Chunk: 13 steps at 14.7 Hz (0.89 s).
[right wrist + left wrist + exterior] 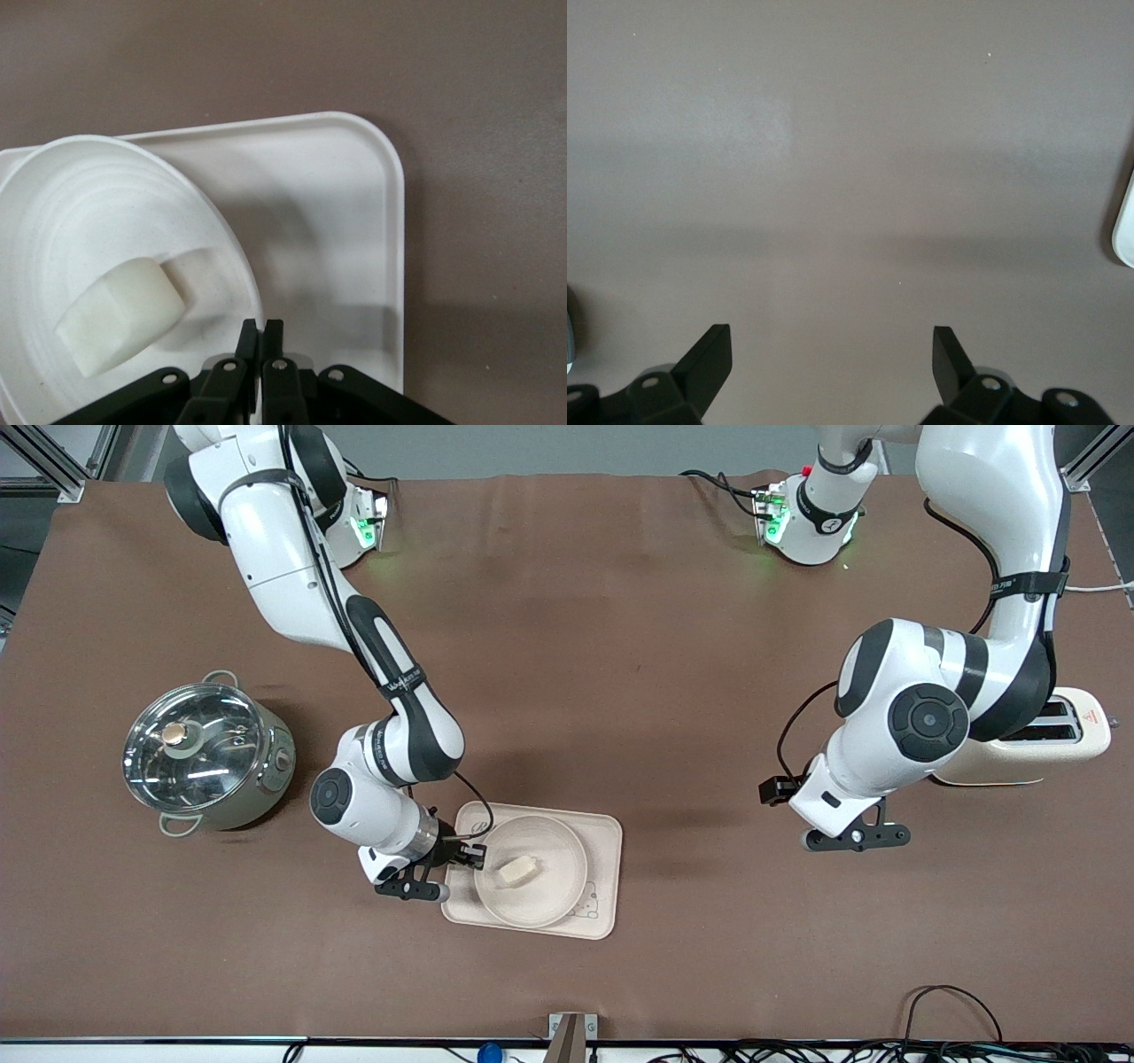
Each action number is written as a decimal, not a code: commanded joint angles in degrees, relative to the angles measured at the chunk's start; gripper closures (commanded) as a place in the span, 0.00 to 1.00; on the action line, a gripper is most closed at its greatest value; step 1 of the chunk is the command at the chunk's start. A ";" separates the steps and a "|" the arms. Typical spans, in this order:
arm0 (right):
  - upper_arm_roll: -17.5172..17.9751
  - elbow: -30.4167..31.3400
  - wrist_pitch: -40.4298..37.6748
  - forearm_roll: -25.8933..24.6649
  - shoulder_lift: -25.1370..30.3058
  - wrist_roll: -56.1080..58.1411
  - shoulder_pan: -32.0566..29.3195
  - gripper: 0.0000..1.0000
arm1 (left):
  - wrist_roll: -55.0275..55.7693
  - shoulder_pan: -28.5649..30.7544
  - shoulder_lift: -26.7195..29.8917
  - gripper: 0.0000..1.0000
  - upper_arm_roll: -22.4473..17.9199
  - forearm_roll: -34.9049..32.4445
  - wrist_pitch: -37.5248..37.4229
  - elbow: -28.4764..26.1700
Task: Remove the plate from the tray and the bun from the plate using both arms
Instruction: 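Lift the plate off the tray and set it down beyond the tray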
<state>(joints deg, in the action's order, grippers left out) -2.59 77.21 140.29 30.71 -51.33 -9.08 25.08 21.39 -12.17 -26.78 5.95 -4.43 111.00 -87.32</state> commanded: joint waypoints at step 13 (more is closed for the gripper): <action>0.75 41.18 12.20 4.35 24.17 1.25 16.05 0.97 | 11.88 -0.22 0.32 0.00 5.19 -0.93 -0.79 -0.13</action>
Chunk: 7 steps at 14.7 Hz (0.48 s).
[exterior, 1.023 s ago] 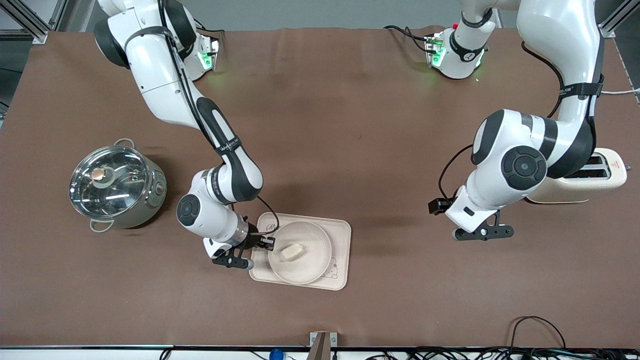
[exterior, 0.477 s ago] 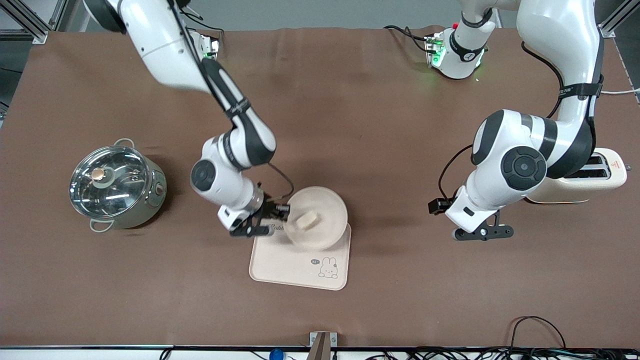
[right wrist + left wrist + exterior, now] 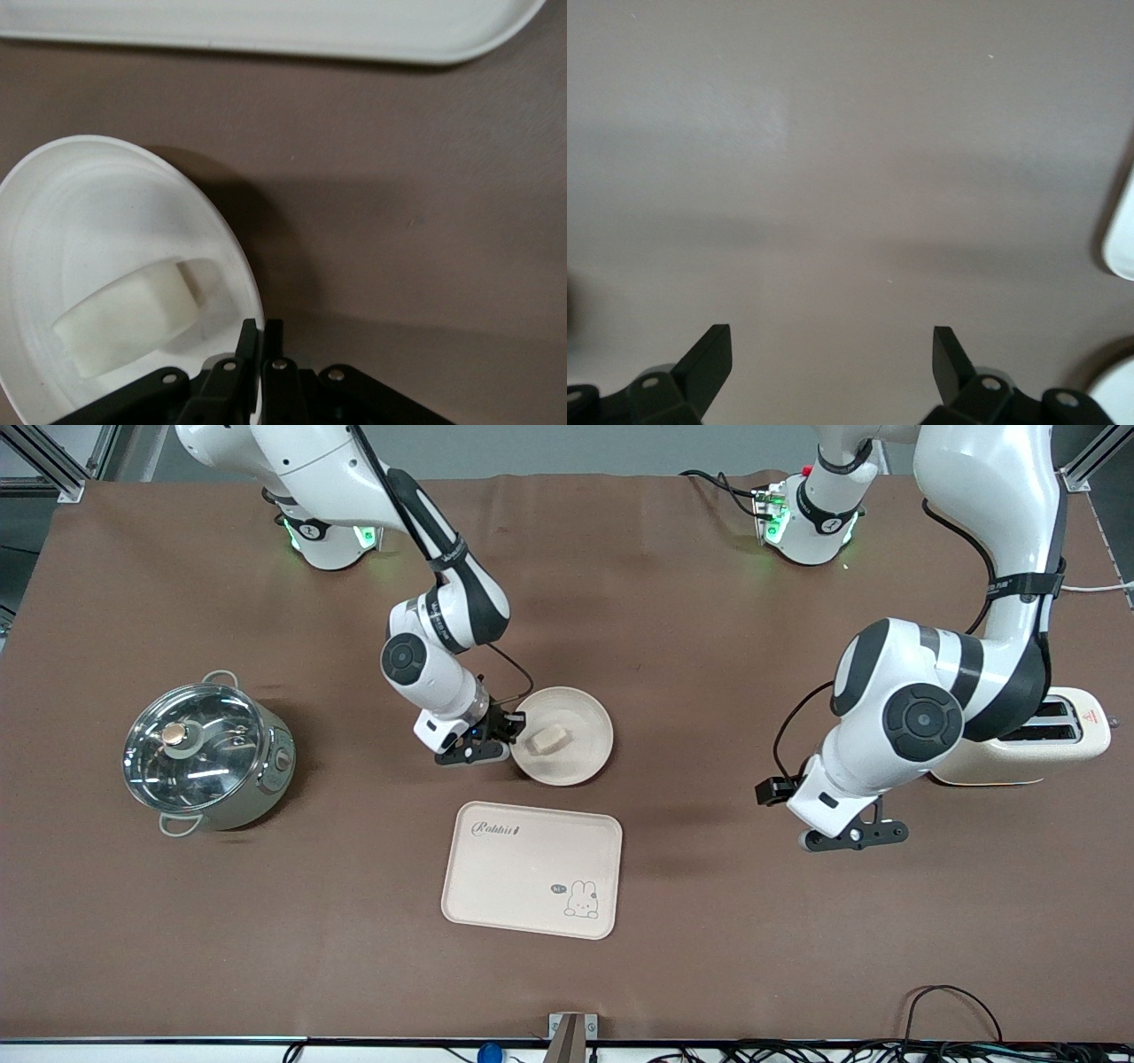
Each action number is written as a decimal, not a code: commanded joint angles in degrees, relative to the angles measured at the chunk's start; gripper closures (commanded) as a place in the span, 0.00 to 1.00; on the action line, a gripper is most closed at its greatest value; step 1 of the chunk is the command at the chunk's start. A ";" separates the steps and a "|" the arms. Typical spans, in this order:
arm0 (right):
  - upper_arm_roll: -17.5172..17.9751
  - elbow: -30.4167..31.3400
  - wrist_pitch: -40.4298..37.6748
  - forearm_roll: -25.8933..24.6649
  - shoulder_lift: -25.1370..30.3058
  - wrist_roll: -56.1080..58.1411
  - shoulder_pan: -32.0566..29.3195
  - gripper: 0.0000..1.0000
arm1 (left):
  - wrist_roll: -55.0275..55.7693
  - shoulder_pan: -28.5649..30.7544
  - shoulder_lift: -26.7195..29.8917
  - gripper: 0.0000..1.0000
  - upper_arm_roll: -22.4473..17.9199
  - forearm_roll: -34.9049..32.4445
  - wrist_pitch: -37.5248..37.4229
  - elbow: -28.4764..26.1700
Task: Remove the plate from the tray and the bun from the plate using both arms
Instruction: 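Lift the plate off the tray and set it down beyond the tray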
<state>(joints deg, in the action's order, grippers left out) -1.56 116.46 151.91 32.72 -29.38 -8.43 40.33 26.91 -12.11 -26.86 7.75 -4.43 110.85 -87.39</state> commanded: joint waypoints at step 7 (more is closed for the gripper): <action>-0.81 2.28 -3.80 2.35 6.60 -2.56 -2.26 0.00 | 31.25 -5.36 -3.27 0.00 14.31 -1.10 5.85 0.20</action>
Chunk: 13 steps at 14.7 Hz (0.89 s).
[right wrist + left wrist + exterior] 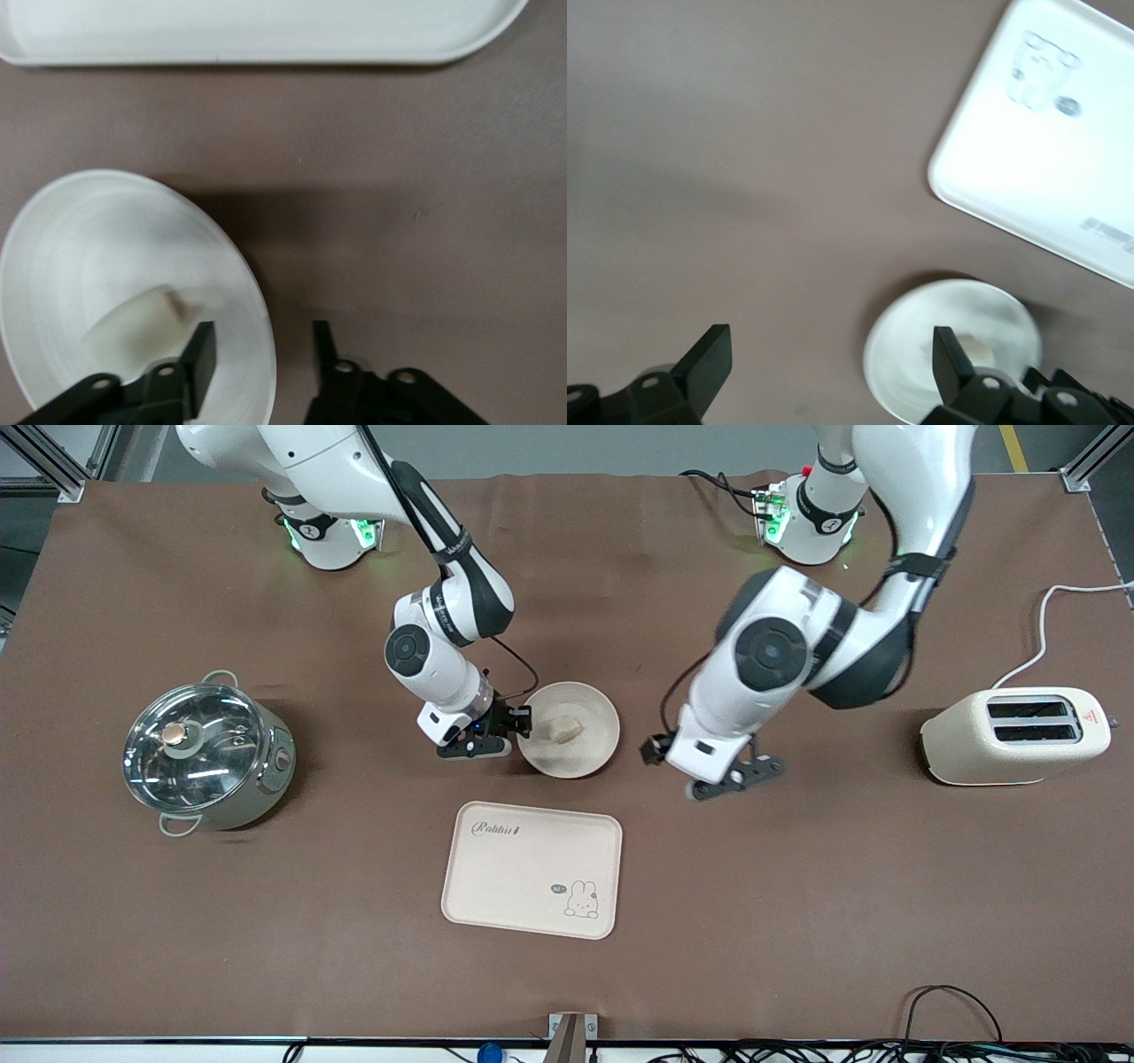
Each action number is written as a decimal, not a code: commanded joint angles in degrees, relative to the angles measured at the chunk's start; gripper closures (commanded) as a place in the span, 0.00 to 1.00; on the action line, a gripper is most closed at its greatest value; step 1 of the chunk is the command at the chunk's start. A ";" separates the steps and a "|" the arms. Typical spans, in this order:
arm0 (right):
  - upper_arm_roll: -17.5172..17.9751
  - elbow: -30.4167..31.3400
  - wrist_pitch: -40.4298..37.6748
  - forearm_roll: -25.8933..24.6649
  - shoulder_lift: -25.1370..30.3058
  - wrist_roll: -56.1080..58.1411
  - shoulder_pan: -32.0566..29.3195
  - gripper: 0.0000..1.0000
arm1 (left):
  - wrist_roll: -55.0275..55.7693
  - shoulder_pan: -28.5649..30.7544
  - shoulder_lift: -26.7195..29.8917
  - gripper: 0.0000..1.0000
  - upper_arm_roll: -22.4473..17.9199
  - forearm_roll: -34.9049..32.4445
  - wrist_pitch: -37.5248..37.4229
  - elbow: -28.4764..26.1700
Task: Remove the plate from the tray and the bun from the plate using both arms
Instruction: 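Lift the plate off the tray and set it down beyond the tray, then open the right gripper and withdraw while the left gripper reaches the bun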
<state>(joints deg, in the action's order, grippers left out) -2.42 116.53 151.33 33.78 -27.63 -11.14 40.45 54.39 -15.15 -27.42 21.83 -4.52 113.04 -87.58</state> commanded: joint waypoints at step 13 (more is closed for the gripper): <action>-2.50 -22.11 -50.66 -28.67 21.65 8.75 -32.44 0.00 | 23.20 -14.64 -15.11 0.00 -0.20 -12.88 22.05 -2.07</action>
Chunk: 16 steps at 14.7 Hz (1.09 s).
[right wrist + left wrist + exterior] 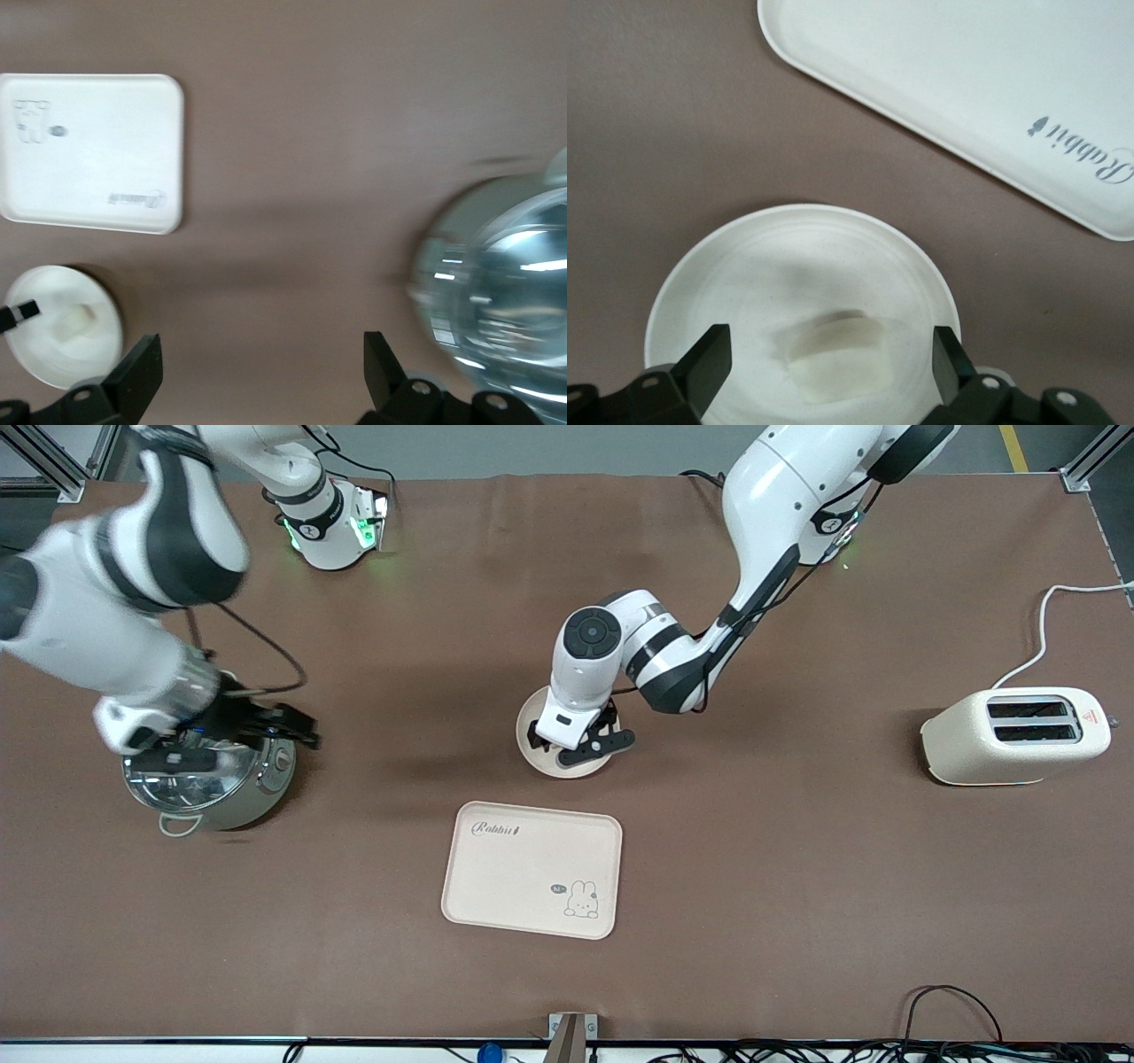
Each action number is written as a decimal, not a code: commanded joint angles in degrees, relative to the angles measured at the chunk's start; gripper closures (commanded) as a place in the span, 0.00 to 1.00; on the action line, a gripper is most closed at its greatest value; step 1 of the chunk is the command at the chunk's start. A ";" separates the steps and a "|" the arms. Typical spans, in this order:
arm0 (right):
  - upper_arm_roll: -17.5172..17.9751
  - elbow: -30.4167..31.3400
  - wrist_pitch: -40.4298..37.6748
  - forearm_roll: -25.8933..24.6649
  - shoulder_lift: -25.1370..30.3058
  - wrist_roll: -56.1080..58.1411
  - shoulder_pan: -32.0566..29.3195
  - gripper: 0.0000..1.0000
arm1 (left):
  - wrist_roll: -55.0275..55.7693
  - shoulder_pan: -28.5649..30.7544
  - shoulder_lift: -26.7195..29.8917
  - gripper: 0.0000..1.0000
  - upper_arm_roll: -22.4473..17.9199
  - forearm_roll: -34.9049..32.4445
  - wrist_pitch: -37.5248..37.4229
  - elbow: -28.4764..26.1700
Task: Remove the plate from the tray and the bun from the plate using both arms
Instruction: 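Open the right gripper and withdraw while the left gripper reaches the bun, then close the left gripper on the white bun on the plate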
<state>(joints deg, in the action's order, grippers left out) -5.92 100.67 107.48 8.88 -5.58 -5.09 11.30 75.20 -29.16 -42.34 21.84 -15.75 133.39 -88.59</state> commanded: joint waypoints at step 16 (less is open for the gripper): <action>1.26 -15.94 -22.48 -8.18 5.31 12.65 -11.48 0.00 | 6.18 -1.78 -2.22 0.32 -0.31 -4.28 7.94 -5.28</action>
<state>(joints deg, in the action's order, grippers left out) -5.10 85.31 86.79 1.67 -0.23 7.26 0.42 80.19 -30.71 -44.31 21.82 -18.24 140.37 -93.64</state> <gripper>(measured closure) 0.000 0.220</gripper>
